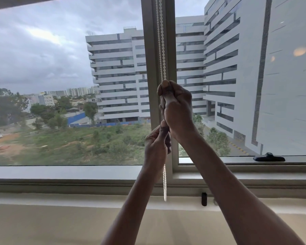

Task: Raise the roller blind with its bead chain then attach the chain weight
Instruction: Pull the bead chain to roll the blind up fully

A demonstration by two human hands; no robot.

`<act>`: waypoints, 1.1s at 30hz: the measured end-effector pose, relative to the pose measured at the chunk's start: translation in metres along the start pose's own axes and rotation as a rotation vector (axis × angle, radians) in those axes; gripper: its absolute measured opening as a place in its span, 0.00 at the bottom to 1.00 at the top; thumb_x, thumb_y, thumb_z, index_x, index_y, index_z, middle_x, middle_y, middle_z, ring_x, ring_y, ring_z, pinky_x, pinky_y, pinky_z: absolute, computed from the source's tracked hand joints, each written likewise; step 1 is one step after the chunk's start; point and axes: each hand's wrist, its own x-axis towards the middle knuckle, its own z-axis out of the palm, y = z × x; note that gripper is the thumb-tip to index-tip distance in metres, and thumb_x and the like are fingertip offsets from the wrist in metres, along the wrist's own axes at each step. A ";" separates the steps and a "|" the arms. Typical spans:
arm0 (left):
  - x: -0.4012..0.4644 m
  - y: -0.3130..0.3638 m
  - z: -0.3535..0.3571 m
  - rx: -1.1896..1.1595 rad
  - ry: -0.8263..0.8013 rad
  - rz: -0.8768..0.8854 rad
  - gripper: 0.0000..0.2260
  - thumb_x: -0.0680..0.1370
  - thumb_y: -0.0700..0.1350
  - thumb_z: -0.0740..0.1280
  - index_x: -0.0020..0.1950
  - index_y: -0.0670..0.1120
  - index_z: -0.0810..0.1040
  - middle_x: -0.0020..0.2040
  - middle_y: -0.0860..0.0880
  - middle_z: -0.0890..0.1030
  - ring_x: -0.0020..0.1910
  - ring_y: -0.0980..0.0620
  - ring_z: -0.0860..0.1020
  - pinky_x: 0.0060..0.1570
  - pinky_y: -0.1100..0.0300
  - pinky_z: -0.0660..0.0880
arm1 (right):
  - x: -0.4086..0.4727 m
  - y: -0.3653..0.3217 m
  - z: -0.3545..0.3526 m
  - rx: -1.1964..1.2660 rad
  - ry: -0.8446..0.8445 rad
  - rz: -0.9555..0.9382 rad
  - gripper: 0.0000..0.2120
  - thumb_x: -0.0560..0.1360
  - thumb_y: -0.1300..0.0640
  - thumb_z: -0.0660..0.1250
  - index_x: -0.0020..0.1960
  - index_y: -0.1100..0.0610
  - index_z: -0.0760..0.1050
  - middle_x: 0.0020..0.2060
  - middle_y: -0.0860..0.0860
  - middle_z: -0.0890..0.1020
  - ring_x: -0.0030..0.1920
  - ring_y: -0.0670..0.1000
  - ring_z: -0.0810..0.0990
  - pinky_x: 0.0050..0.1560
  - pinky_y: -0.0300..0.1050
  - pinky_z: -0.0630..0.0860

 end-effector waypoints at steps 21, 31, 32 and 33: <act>0.043 0.091 0.035 -0.323 -0.173 -0.175 0.18 0.83 0.56 0.56 0.49 0.47 0.80 0.25 0.56 0.65 0.21 0.61 0.58 0.19 0.67 0.52 | -0.083 0.050 -0.031 -0.068 -0.035 0.132 0.18 0.78 0.61 0.58 0.31 0.47 0.70 0.23 0.44 0.64 0.24 0.43 0.60 0.23 0.37 0.58; 0.037 0.089 0.026 -0.493 -0.061 -0.071 0.14 0.83 0.49 0.59 0.40 0.49 0.76 0.21 0.57 0.60 0.17 0.62 0.55 0.14 0.69 0.53 | -0.080 0.052 -0.027 -0.042 -0.063 0.160 0.16 0.76 0.59 0.59 0.31 0.48 0.70 0.23 0.45 0.65 0.24 0.43 0.60 0.24 0.36 0.58; 0.036 0.090 0.026 -0.494 -0.051 -0.068 0.15 0.83 0.49 0.59 0.39 0.49 0.76 0.21 0.57 0.60 0.17 0.62 0.55 0.14 0.69 0.53 | -0.080 0.052 -0.028 -0.014 -0.070 0.181 0.15 0.76 0.58 0.60 0.31 0.49 0.69 0.23 0.45 0.66 0.24 0.43 0.60 0.24 0.35 0.59; 0.035 0.091 0.025 -0.496 -0.042 -0.065 0.15 0.83 0.48 0.59 0.38 0.49 0.77 0.21 0.57 0.60 0.17 0.62 0.55 0.14 0.69 0.53 | -0.080 0.050 -0.029 0.032 -0.097 0.210 0.14 0.77 0.57 0.60 0.33 0.49 0.70 0.24 0.45 0.67 0.24 0.43 0.61 0.24 0.35 0.59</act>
